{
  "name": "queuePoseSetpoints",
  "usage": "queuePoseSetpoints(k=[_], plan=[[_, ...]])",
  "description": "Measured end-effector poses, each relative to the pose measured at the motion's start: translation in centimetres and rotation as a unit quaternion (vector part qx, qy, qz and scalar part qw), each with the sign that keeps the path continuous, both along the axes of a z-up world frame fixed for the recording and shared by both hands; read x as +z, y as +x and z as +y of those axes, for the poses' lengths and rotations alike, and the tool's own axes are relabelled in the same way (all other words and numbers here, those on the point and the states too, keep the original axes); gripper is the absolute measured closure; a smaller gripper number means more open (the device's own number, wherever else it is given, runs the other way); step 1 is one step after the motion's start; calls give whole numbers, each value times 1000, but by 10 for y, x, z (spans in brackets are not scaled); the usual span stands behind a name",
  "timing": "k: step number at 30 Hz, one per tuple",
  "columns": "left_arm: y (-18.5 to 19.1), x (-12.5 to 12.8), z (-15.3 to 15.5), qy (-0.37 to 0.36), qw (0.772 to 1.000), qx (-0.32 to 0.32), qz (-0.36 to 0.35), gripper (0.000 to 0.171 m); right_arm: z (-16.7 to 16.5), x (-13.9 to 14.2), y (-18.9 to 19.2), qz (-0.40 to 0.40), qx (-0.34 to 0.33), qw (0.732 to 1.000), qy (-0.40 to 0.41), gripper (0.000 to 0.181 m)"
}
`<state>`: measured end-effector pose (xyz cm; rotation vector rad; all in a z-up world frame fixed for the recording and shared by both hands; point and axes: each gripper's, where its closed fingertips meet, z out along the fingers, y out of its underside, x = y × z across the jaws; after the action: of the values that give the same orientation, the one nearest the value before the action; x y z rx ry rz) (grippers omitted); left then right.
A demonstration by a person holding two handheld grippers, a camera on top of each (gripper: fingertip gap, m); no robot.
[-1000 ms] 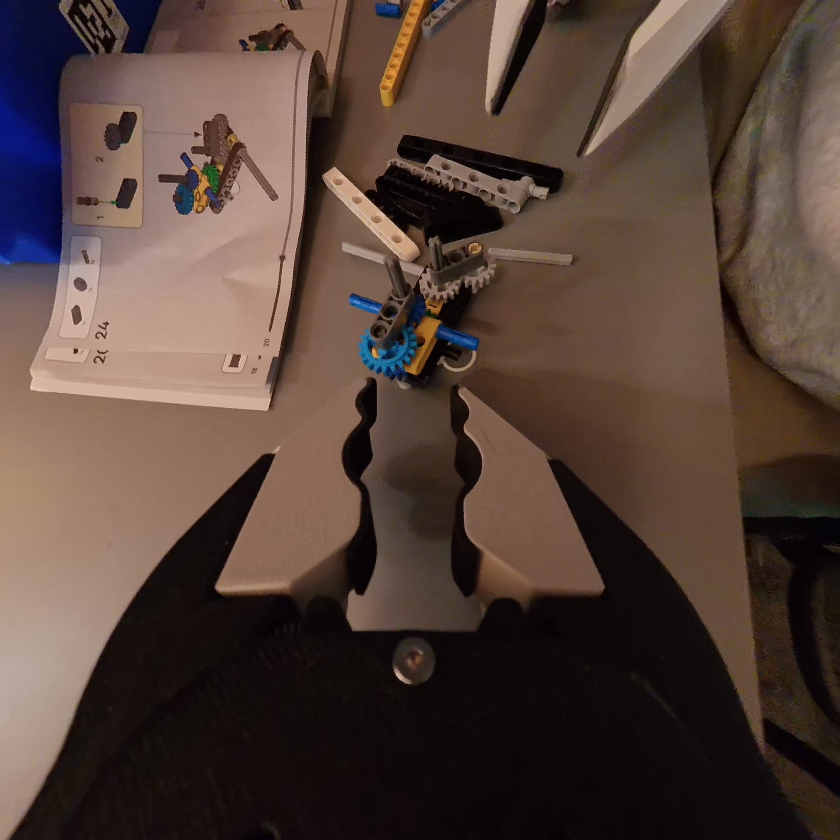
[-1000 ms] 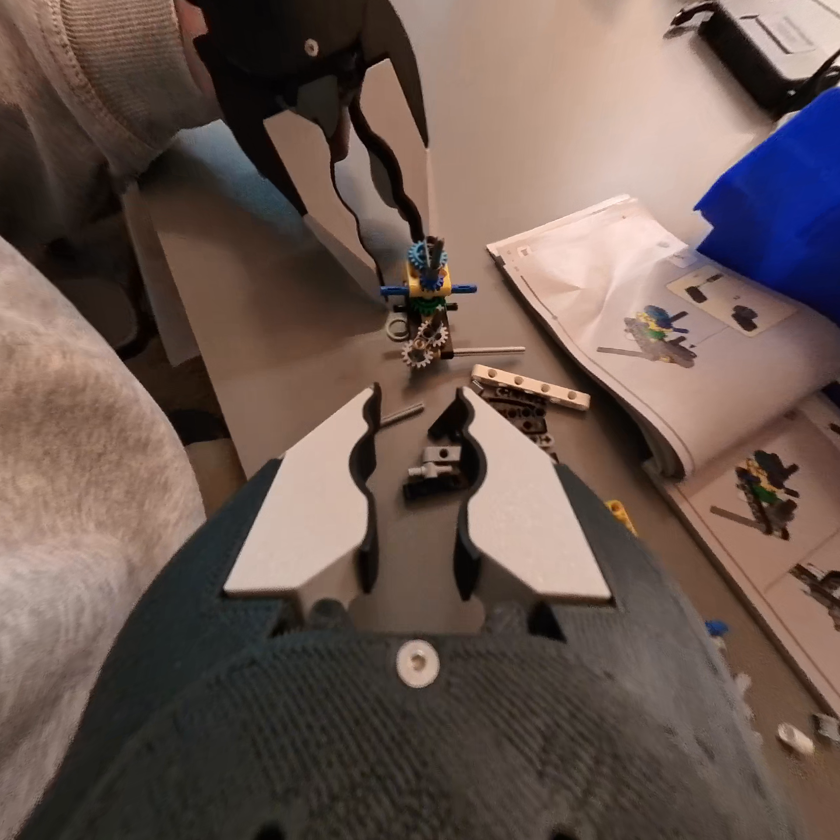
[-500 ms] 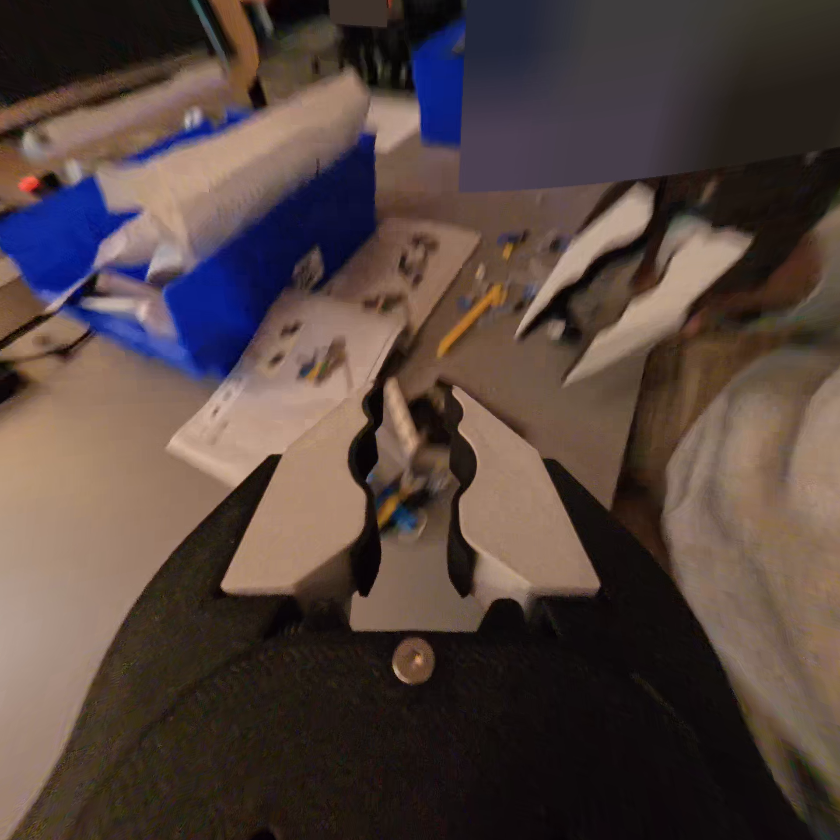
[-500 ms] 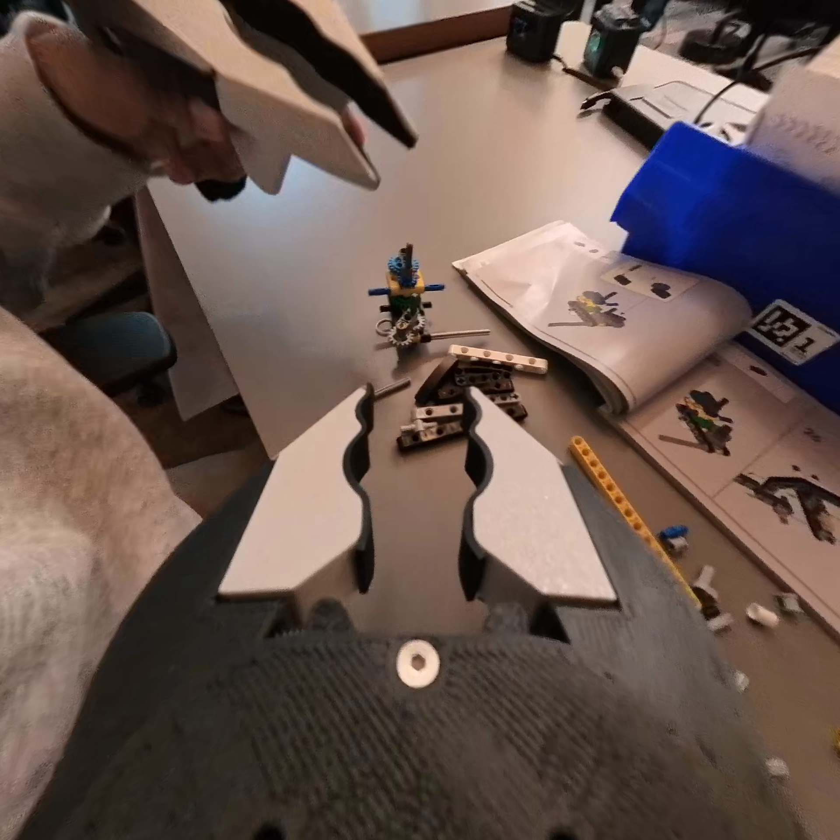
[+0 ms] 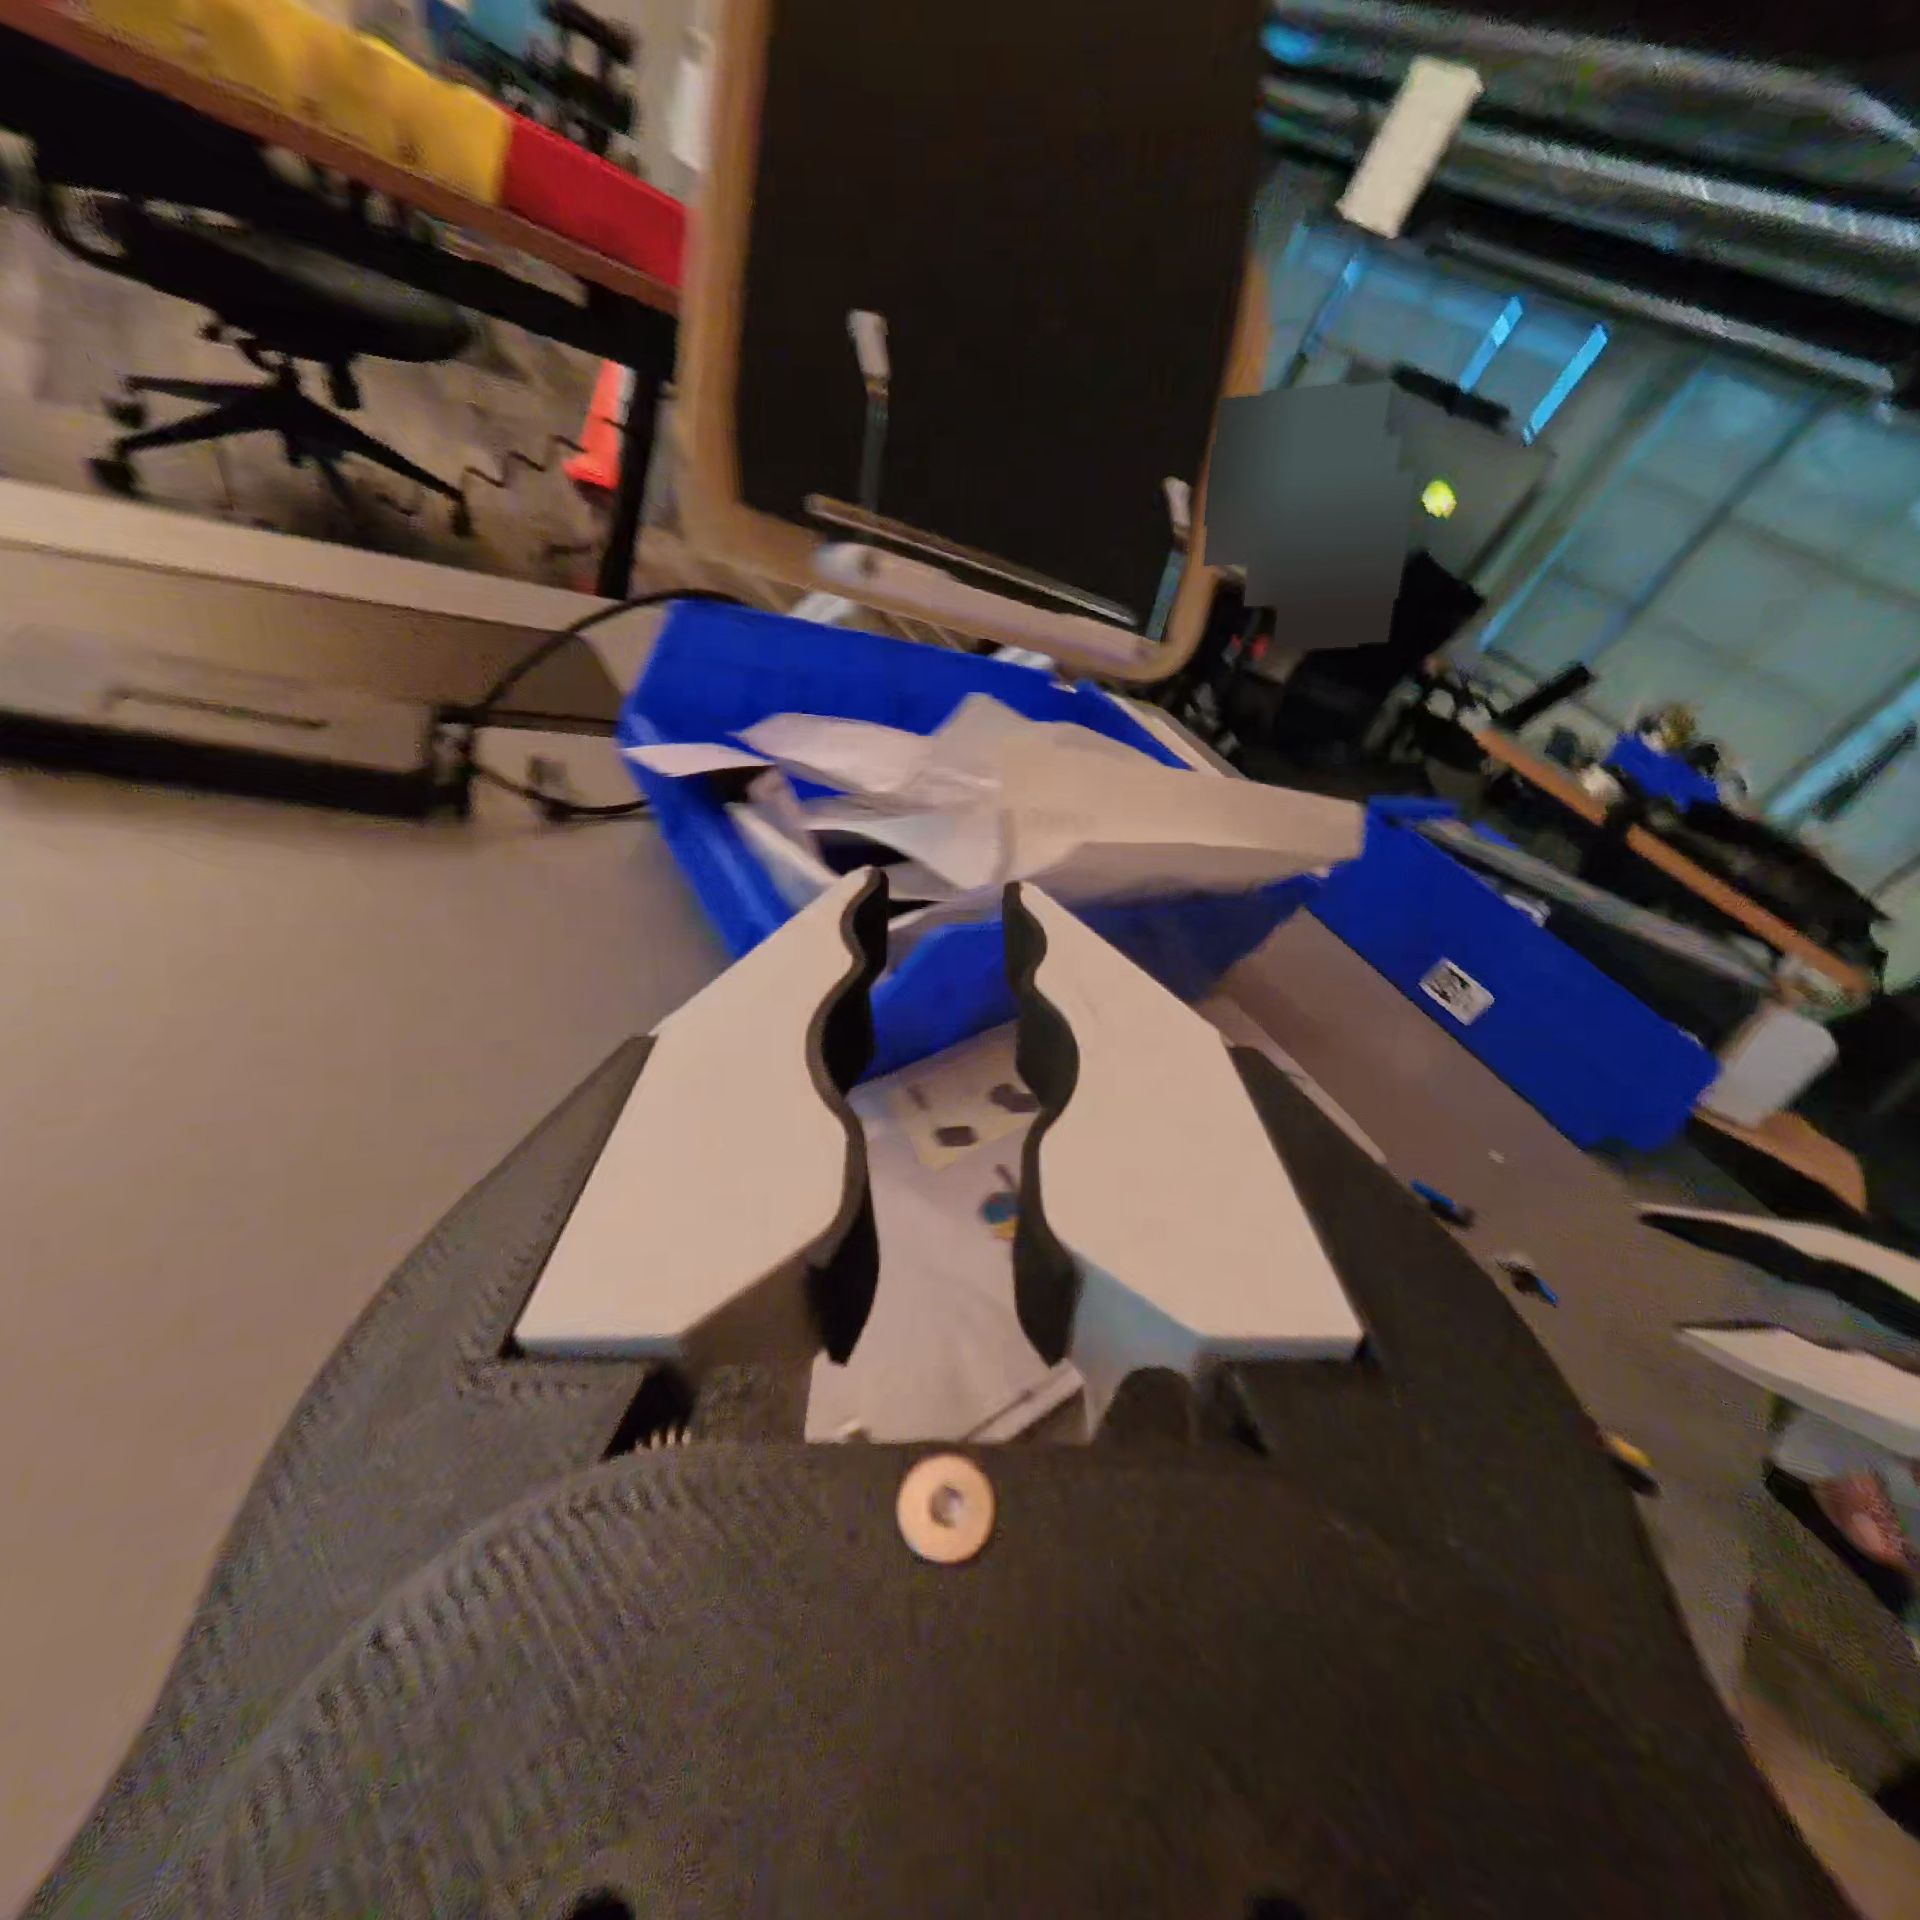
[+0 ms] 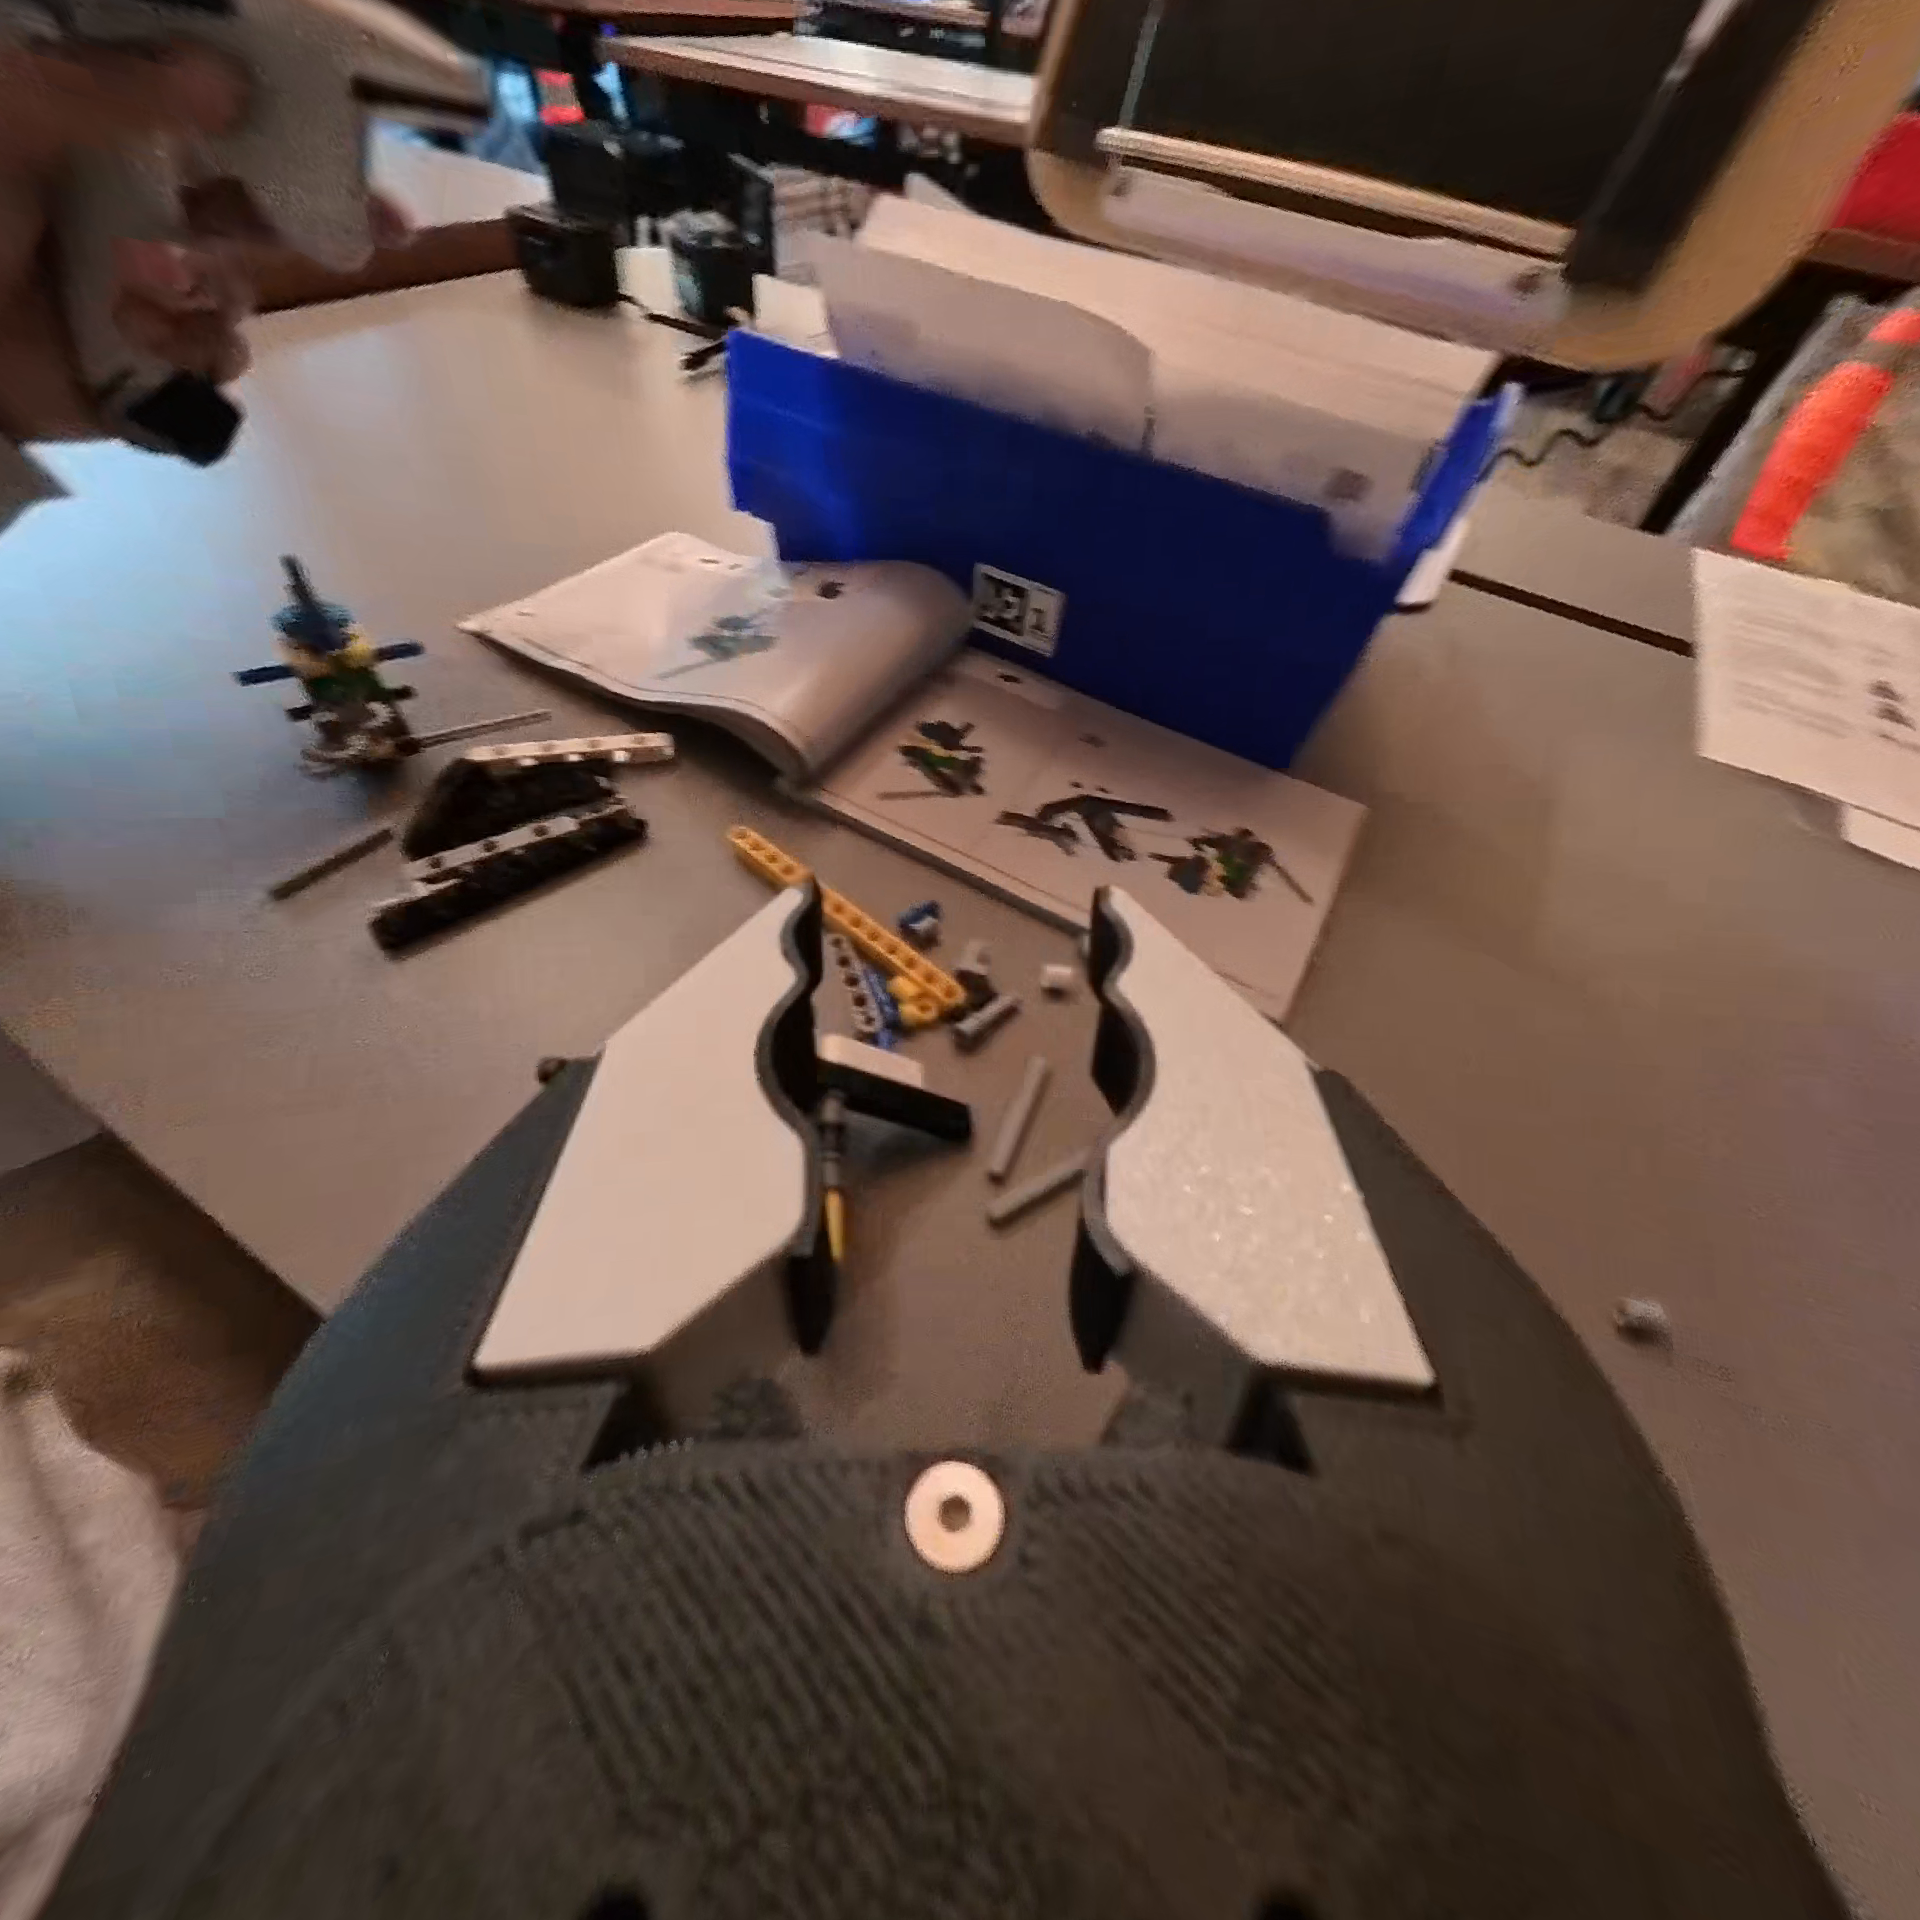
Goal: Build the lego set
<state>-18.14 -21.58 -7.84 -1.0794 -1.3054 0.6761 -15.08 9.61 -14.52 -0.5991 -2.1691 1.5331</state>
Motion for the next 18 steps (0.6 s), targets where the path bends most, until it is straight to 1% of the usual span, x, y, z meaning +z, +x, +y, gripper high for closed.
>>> queuePoseSetpoints(k=[2,3,5,7,9,10,11,13,15,18], plan=[[3,-15,-31,17,999,40,7,157,12,-4,-7,6,-18,1000,-20,129],[3,-21,-42,18,998,51,10,158,16,-5,-9,9,-21,999,-37,127],[3,-32,-57,11,998,65,8,161,21,-5,-13,14,-29,997,-76,131],[0,-41,-65,-5,997,83,9,162,29,0,-25,31,-58,994,-91,133],[-4,-49,-65,-28,995,97,9,165,44,1,-43,54,-116,988,-80,138],[-7,-52,-64,-41,994,105,6,167,50,-1,-50,58,-141,986,-67,138],[-10,-56,-64,-55,992,114,2,170,53,-4,-54,61,-158,984,-52,139],[-18,-59,-59,-80,990,117,1,171,55,-9,-59,64,-181,981,-23,140],[-27,-65,-54,-109,987,115,-17,171,53,-17,-63,68,-196,978,15,139],[-32,-67,-44,-117,988,99,-14,171,50,-30,-68,65,-208,973,72,135]])
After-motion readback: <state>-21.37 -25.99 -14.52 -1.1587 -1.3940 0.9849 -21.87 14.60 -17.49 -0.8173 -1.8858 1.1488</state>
